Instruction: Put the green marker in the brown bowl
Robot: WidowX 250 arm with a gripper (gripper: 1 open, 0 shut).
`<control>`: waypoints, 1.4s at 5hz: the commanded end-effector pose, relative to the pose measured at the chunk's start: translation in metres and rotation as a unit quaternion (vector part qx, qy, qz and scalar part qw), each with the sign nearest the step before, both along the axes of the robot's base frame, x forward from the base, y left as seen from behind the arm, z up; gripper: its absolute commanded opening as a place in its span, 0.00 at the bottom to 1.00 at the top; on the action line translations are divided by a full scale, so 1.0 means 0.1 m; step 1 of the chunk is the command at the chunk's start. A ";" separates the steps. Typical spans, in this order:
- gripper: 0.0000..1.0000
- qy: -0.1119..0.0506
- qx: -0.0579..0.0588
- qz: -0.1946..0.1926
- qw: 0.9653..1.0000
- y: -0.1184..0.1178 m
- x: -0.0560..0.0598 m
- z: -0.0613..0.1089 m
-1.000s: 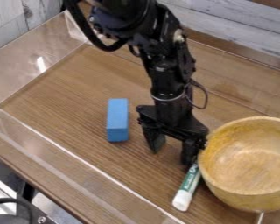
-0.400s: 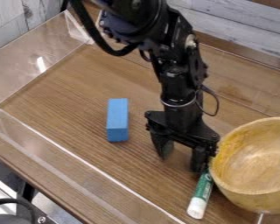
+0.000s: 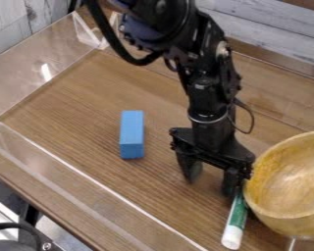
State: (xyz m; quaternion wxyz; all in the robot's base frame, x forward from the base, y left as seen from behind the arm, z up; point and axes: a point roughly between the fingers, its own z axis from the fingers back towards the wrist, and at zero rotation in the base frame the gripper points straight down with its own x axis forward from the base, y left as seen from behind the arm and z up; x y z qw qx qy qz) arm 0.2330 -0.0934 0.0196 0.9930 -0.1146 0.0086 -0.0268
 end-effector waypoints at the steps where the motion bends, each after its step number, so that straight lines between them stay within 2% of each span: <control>1: 1.00 0.000 -0.004 -0.004 1.000 -0.11 -0.02 -0.01; 7: 1.00 -0.018 -0.013 0.001 1.000 -0.35 0.07 -0.04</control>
